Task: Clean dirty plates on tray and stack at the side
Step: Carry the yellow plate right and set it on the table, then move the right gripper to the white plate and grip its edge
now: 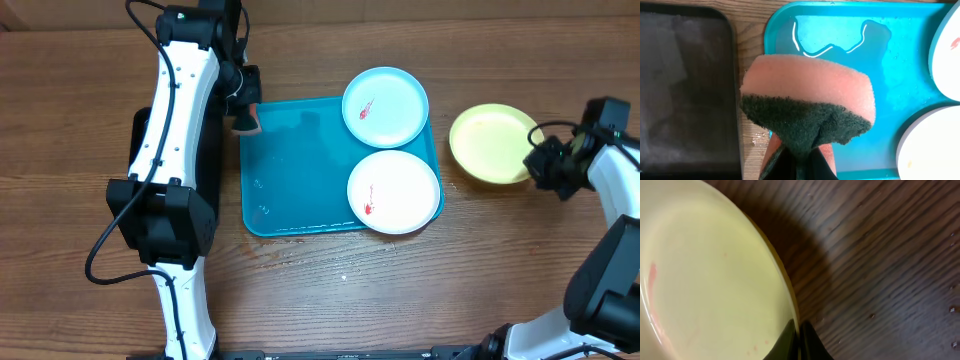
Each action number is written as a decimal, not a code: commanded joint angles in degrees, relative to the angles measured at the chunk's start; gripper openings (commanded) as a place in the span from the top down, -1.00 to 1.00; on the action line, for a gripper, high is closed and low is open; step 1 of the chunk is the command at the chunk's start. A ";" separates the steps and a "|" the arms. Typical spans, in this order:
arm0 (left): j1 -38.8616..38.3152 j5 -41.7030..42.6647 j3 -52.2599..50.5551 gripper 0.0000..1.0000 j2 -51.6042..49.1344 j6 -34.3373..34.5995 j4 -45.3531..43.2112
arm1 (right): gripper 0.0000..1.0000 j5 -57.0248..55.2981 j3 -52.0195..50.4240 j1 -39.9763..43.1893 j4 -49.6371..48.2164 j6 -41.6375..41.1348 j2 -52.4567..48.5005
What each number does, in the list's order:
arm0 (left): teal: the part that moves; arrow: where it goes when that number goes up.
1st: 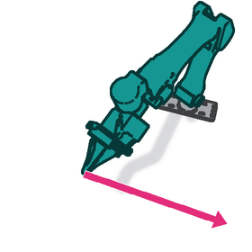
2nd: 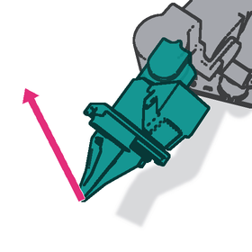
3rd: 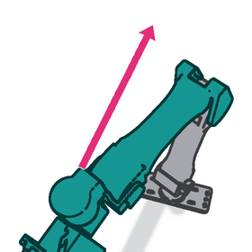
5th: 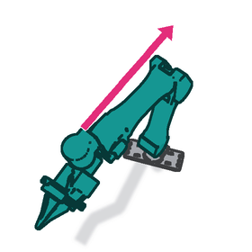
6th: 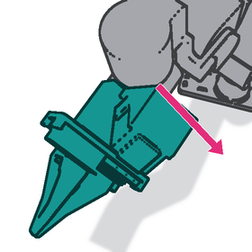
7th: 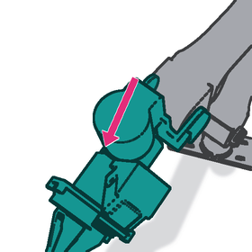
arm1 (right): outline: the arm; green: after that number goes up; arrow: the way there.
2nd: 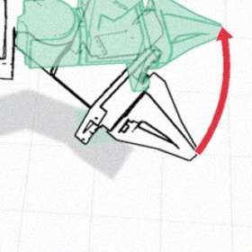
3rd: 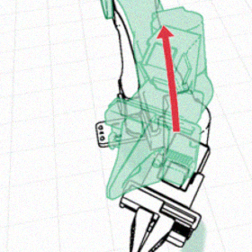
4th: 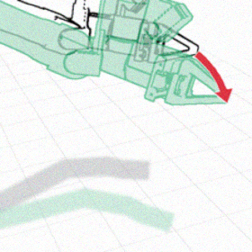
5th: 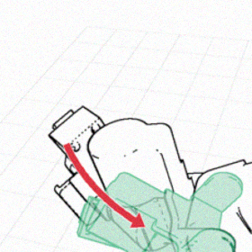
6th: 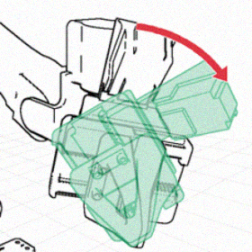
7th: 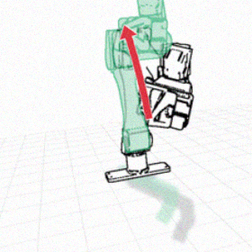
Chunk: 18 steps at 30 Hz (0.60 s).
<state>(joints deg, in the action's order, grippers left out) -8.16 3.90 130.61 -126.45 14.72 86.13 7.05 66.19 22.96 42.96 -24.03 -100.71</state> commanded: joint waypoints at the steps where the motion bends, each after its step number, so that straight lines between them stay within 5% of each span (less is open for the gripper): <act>1: -0.28 0.61 0.66 0.92 0.52 0.72 -0.07 | 0.93 -3.17 -3.78 0.52 -4.28 0.33 1.64; 7: -0.28 0.59 0.63 0.92 0.52 0.70 -0.09 | 0.88 -4.02 -8.63 0.31 -11.21 0.33 1.64; 11: -0.28 0.61 0.66 0.92 0.52 0.70 -0.24 | 0.02 -2.71 -7.10 0.31 -8.00 0.70 1.70; 18: -0.28 0.61 0.63 0.92 0.52 0.70 -0.72 | -0.17 6.56 6.93 0.11 12.22 6.60 3.63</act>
<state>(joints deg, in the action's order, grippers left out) -8.16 3.92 130.61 -126.45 14.72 85.62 8.25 66.52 23.49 52.60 -20.93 -100.53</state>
